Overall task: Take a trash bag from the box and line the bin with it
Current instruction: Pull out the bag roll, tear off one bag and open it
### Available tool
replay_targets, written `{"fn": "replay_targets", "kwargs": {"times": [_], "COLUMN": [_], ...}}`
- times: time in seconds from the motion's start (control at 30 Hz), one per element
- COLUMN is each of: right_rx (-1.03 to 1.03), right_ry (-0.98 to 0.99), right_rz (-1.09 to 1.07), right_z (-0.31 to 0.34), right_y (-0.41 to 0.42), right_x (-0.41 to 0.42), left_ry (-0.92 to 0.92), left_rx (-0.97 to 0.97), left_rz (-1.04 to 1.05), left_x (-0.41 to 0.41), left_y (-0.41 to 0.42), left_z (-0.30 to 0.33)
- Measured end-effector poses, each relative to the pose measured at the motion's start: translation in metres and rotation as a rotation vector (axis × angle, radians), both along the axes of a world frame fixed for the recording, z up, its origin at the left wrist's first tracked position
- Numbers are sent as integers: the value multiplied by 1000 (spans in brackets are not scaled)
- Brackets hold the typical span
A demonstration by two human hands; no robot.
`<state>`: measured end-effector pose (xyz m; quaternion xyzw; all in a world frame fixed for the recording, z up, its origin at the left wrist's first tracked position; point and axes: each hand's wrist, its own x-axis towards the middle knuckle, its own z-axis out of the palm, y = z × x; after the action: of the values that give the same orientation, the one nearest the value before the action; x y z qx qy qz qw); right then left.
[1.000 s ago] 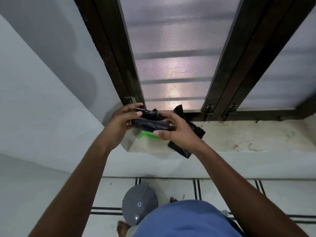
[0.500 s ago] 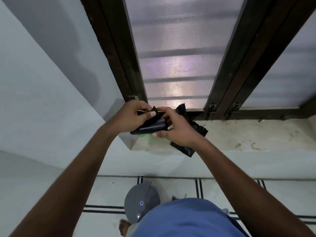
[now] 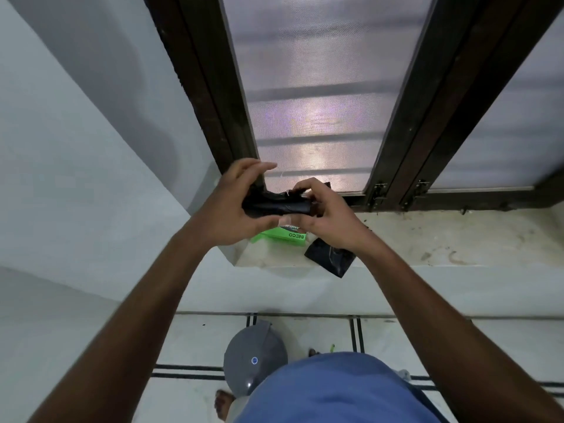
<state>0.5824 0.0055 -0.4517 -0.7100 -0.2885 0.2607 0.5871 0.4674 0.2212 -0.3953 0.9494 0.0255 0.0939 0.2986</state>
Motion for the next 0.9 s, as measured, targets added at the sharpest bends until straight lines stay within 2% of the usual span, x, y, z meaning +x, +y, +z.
{"fn": "replay_targets", "kwargs": {"times": [0.1, 0.3, 0.5, 0.7, 0.77, 0.83, 0.9], "right_rx": [9, 78, 165, 239, 251, 248, 231], "right_ry": [39, 264, 637, 660, 675, 685, 683], "right_rz": [14, -22, -47, -87, -69, -48, -14], "right_z": [4, 8, 24, 17, 17, 18, 19], "right_y": [-1, -4, 0, -2, -4, -6, -8], "right_x": [-2, -1, 6, 16, 20, 24, 28], "left_ry": [127, -84, -221, -148, -114, -104, -74], "left_rx": [-212, -458, -494, -592, -729, -1000, -1161], "left_rz": [4, 212, 202, 255, 239, 214, 285], "left_x": [-3, -6, -8, -9, -11, -12, -7], "left_y": [3, -5, -9, -8, -4, -1, 1], "left_z": [-6, -12, -12, -12, -11, -4, 4]}}
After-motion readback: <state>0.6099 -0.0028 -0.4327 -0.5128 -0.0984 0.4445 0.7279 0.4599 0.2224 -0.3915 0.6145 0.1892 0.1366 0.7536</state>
